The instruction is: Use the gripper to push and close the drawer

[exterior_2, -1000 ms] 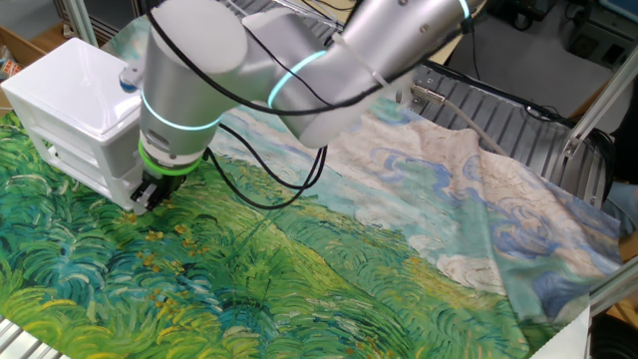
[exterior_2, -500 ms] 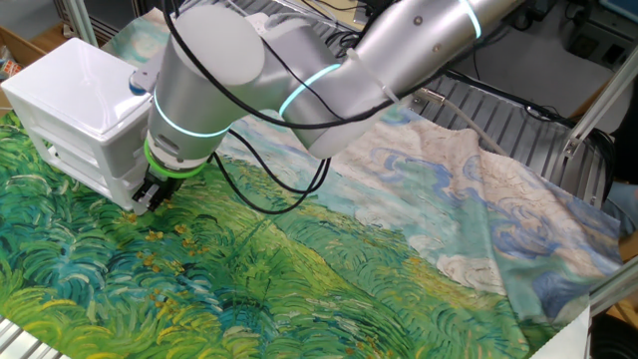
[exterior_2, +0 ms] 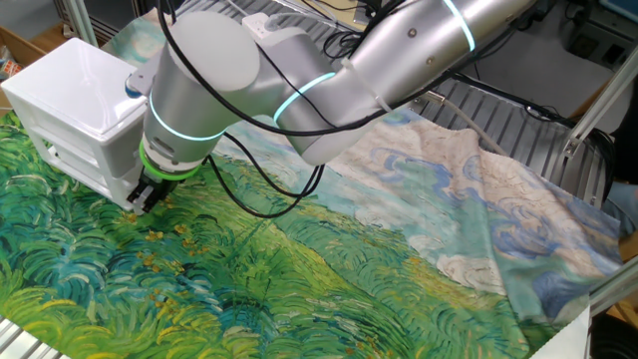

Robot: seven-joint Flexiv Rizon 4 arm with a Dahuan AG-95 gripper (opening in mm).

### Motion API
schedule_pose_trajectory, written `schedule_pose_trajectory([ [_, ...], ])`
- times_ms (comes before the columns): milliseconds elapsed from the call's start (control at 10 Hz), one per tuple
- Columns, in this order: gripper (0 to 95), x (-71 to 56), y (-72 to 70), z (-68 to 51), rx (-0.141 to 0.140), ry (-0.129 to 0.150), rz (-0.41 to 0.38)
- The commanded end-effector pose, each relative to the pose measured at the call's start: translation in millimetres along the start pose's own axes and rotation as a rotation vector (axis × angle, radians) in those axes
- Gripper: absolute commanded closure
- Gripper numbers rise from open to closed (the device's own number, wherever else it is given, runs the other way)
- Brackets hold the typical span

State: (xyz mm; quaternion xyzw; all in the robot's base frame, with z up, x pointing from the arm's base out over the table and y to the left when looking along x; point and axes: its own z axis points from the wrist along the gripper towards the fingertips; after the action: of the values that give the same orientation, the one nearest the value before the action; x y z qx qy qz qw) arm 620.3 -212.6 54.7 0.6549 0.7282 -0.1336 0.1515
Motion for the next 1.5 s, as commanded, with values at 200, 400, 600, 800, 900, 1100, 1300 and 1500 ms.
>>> schedule_pose_trajectory([
  [200, 95.0, -3.2, 0.5, 3.4, -0.004, -0.008, -0.009],
  [400, 95.0, -5.0, -0.1, 4.0, -0.007, -0.025, -0.019],
  [600, 95.0, -9.3, -0.7, 5.1, -0.010, -0.026, -0.026],
  [800, 95.0, -11.6, -0.7, 6.9, -0.012, -0.029, -0.032],
  [900, 95.0, -13.5, -0.8, 8.4, -0.015, -0.030, -0.036],
  [1100, 95.0, -16.0, -1.1, 11.2, -0.019, -0.032, -0.041],
  [1300, 95.0, -17.7, -2.0, 14.2, -0.024, -0.042, -0.049],
  [1500, 95.0, -18.1, -2.9, 14.8, -0.023, -0.046, -0.059],
])
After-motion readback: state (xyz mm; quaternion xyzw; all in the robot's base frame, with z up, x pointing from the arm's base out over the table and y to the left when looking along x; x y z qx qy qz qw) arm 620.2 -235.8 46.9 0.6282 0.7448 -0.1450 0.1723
